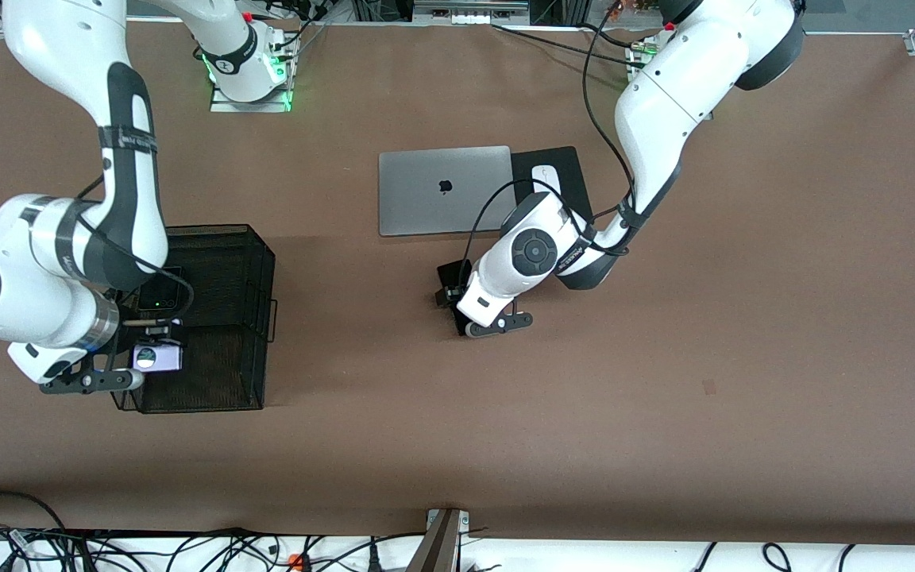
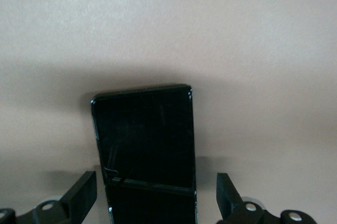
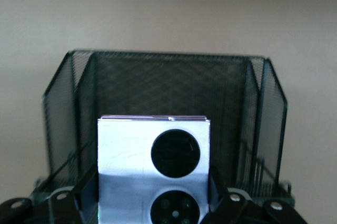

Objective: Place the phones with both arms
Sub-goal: 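Release the white phone while the left gripper sets down the slab and withdraws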

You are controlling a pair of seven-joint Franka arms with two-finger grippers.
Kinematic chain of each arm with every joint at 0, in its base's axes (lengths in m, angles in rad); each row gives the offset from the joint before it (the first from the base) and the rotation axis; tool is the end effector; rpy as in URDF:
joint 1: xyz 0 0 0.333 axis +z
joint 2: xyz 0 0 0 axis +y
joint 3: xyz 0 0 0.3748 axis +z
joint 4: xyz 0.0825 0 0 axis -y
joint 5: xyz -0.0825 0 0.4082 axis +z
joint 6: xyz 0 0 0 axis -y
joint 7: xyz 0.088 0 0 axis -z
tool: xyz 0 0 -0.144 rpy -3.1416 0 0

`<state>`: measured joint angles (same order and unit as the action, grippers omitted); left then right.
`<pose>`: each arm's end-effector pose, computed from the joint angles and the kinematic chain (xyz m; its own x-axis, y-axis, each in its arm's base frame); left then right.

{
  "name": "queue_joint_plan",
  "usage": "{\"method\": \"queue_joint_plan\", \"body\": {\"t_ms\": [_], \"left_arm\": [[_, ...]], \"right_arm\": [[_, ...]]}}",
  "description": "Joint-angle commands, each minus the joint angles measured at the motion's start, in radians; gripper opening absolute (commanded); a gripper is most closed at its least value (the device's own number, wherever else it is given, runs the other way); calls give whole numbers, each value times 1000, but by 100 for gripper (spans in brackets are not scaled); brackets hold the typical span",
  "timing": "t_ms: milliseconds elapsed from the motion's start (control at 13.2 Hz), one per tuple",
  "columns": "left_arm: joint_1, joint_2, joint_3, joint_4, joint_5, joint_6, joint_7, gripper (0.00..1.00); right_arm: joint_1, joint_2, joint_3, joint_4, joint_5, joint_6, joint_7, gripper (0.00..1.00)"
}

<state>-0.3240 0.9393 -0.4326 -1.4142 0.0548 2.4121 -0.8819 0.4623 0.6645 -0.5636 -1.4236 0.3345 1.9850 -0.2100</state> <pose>0.6359 -0.4957 0.1669 0.9568 0.2425 -0.1602 0.2793 -0.9194 0.2769 0.7672 0.0394 0.3485 0.9975 0.0709 -0.0041 0.0710 -0.9970 0.0302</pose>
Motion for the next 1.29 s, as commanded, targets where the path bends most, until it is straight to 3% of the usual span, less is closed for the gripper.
{"method": "queue_joint_plan", "body": {"t_ms": [0,228,304,532,608,684,760,836,1065,1141,1217], "left_arm": [[28,-57,20,11,-20,-22,4,100],[118,-152,12,15,-15,-161,14,100],[144,-195,12,15,-15,-236,46,100],[232,-336,14,15,-16,-570,330,100],[282,-376,9,18,-33,-627,479,100],[330,-411,6,18,-41,-646,598,100],[385,-475,8,17,-59,-695,714,100],[423,-514,9,18,-66,-775,789,100],[540,-574,18,18,-44,-881,908,100],[539,-598,40,18,-47,-883,941,100],[484,-647,117,15,-43,-881,943,100]], "right_arm": [[-13,52,-2,23,50,64,-14,0],[-17,105,4,22,66,107,-12,0],[-17,131,4,22,111,112,-15,0],[-19,174,4,22,146,121,-19,0],[-17,185,4,23,146,123,-14,0],[-19,185,4,23,152,142,-11,34],[-19,185,2,23,170,147,-15,91],[-19,181,1,23,179,147,-19,100],[-19,153,-6,23,178,124,-22,100],[-17,133,-21,23,173,80,-22,100],[-11,97,-45,23,173,2,-20,100]]}}
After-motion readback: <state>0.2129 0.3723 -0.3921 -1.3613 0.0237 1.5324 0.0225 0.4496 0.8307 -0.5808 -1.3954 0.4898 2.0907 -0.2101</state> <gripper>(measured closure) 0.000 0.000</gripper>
